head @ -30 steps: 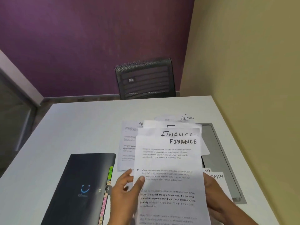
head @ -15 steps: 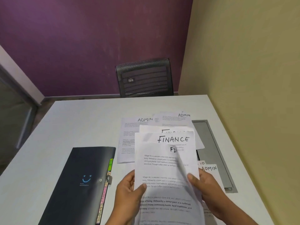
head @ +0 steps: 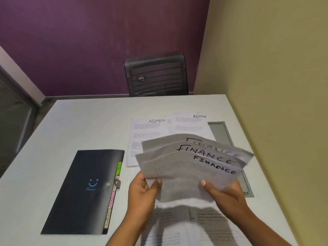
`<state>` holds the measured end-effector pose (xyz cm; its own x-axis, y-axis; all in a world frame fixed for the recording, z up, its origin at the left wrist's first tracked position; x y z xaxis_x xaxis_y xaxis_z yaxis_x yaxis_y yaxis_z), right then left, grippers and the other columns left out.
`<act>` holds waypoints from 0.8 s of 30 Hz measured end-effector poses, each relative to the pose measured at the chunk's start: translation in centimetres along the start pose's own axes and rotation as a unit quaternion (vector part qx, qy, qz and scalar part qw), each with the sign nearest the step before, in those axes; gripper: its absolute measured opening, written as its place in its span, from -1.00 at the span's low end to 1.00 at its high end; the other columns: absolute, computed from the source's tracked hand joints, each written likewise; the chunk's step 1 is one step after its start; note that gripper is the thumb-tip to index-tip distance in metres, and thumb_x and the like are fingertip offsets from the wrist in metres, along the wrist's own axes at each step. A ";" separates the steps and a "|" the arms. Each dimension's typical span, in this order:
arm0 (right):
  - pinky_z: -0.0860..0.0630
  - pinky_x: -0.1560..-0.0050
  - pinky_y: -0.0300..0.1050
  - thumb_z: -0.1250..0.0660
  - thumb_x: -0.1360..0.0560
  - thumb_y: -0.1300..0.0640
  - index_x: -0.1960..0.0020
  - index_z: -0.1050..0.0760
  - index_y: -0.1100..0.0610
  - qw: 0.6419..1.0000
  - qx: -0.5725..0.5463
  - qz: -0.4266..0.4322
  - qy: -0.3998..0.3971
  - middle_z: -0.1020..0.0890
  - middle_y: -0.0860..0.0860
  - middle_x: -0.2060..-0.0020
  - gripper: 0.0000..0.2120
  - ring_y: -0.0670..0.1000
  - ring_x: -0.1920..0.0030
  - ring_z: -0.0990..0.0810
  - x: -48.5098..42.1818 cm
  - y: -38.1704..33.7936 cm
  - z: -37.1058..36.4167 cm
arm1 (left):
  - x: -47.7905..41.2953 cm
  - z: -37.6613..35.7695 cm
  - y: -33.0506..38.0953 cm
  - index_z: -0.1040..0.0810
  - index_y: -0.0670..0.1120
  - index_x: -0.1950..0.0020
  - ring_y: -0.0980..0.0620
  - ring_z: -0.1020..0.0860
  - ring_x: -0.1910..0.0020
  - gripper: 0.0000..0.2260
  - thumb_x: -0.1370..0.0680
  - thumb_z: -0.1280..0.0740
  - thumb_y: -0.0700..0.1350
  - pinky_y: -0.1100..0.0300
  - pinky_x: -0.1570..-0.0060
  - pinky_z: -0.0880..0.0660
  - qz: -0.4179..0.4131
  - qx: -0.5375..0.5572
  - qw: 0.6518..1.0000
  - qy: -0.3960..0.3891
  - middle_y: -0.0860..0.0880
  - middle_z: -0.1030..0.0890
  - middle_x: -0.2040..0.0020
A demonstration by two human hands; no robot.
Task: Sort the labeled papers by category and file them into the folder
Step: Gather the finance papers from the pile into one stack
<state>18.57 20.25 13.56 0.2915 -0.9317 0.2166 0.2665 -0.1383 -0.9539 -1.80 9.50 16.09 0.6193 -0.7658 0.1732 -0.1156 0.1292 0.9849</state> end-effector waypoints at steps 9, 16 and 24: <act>-0.61 0.14 -0.28 -0.51 -0.41 0.32 -0.06 -0.60 0.06 0.995 -0.001 0.074 -0.074 -0.72 -0.18 0.17 -0.71 -0.19 0.09 -0.69 -0.1 -0.4 0.0 | -2.2 0.4 -2.8 -0.69 -0.01 0.04 0.17 -0.64 0.27 -0.82 -0.45 -0.51 -0.25 0.30 0.15 -0.56 -0.018 -0.125 0.992 -0.022 0.17 -0.69 0.26; -0.62 0.03 -0.15 -0.53 -0.38 0.17 -0.08 -0.65 0.06 0.994 -0.024 0.058 -0.089 -0.71 -0.02 0.04 -0.72 -0.01 -0.02 -0.67 -1.9 2.2 -0.2 | -3.4 -1.0 -4.5 -0.63 0.10 0.11 0.31 -0.66 0.16 -0.77 -0.44 -0.52 -0.24 0.43 0.21 -0.55 0.042 -0.093 0.994 -0.047 0.27 -0.71 0.22; -0.67 0.16 0.08 -0.36 -0.56 0.13 0.08 -0.67 0.14 0.999 -0.029 -0.039 -0.001 -0.75 0.07 0.21 -0.87 0.20 0.14 -0.72 -4.3 3.8 0.0 | -5.9 -1.3 -3.4 -0.69 -0.12 -0.09 0.04 -0.71 0.02 -0.85 -0.53 -0.43 -0.18 0.15 0.06 -0.64 0.038 -0.030 0.997 -0.057 0.00 -0.75 0.03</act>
<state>18.29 23.74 9.02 0.2730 -0.9167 0.2916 0.2344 -0.2306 -0.9444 -4.08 14.36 11.74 0.5186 -0.8179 0.2494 -0.1098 0.2256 0.9680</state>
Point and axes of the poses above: each hand's wrist, its own x-axis away from the middle knuckle, its own z-axis out of the back of the hand, y = z × x, the point moved 2 cm from there along -x, towards the middle knuckle
